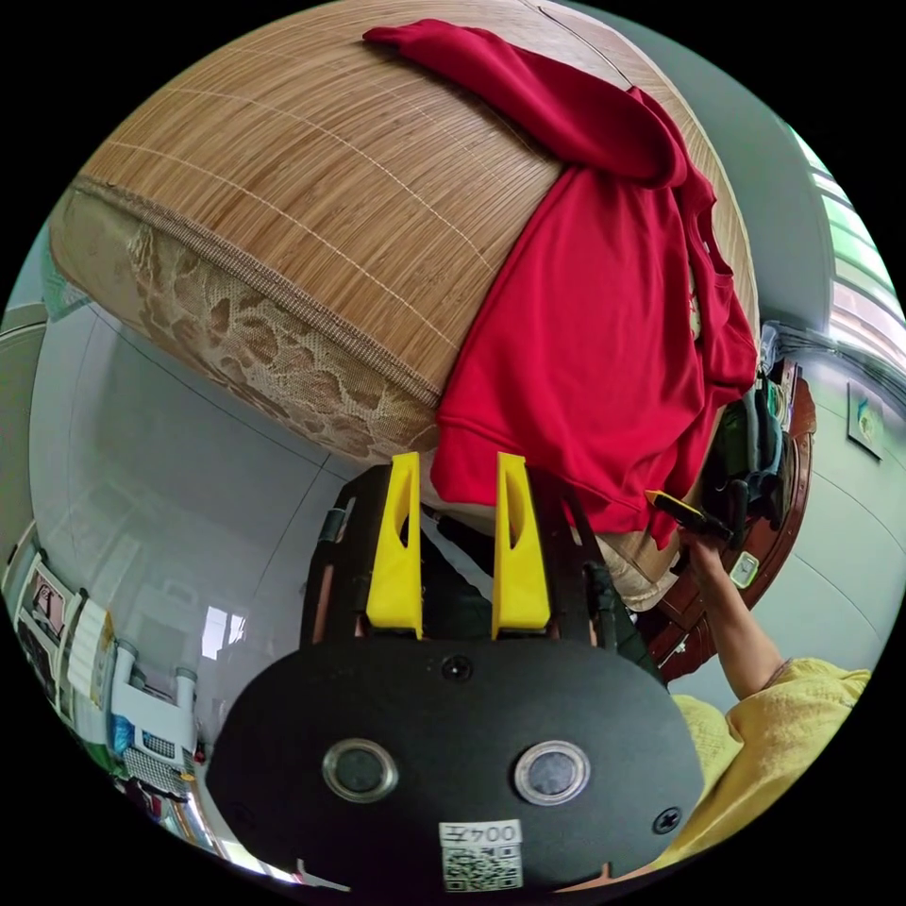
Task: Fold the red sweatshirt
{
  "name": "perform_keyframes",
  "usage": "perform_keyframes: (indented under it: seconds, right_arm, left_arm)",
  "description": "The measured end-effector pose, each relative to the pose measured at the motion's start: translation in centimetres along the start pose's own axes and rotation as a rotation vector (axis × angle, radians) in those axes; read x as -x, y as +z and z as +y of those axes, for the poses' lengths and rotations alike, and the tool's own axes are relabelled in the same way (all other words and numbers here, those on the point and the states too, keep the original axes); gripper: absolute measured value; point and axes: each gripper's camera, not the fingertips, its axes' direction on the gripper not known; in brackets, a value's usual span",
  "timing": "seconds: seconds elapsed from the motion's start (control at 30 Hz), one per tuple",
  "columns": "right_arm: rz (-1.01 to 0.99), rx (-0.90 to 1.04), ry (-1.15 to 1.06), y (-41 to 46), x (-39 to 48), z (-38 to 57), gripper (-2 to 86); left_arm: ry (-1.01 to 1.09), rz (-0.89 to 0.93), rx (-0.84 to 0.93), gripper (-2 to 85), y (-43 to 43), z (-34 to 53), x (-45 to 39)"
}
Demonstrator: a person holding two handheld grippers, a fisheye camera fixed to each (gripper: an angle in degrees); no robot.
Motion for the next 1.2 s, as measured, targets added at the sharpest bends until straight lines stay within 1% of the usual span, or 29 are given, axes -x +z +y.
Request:
perform_keyframes:
  seconds: [0.07, 0.17, 0.27, 0.47, 0.63, 0.9, 0.97, 1.07, 1.13, 1.2]
  right_arm:
    - [0.001, -0.008, 0.032, -0.2, 0.2, 0.1, 9.1]
    - [0.021, 0.017, 0.001, -0.5, 0.8, -0.3, 9.6]
    - [-0.002, 0.028, 0.000, -0.8, 0.5, -0.6, 10.0]
    - [-0.077, -0.018, -0.002, -1.8, -0.2, 0.2, 9.9]
    - [-0.162, -0.052, 0.133, -2.6, -1.2, 0.6, 8.8]
    - [-0.192, -0.068, 0.177, -3.5, -1.2, 1.0, 8.5]
    - [-0.224, -0.078, 0.202, -3.6, -1.7, 1.2, 8.7]
    - [-0.338, -0.099, 0.283, -3.4, -3.2, 1.9, 8.5]
    - [-0.479, -0.110, 0.292, -3.4, -4.4, 2.7, 9.6]
    - [-0.485, -0.178, 0.296, -4.7, -4.9, 4.5, 10.9]
  left_arm:
    - [0.005, 0.003, 0.005, 11.9, 0.0, -0.3, -0.5]
    - [0.008, 0.000, 0.018, 12.0, 0.3, -1.0, -1.1]
    - [0.000, 0.003, 0.024, 12.1, 0.6, -1.8, -1.6]
    - [0.009, 0.002, 0.043, 12.2, 1.2, -3.5, -3.1]
    - [0.014, -0.019, 0.068, 12.5, 1.8, -5.0, -4.4]
    - [0.012, -0.054, 0.111, 12.5, 2.9, -6.7, -5.0]
    - [0.009, -0.060, 0.116, 12.5, 3.1, -7.0, -4.9]
    - [0.001, -0.056, 0.130, 12.1, 3.7, -7.5, -4.5]
    - [0.005, -0.038, 0.146, 10.7, 4.2, -8.1, -4.2]
    - [0.020, -0.045, 0.157, 8.9, 4.4, -8.5, -4.2]
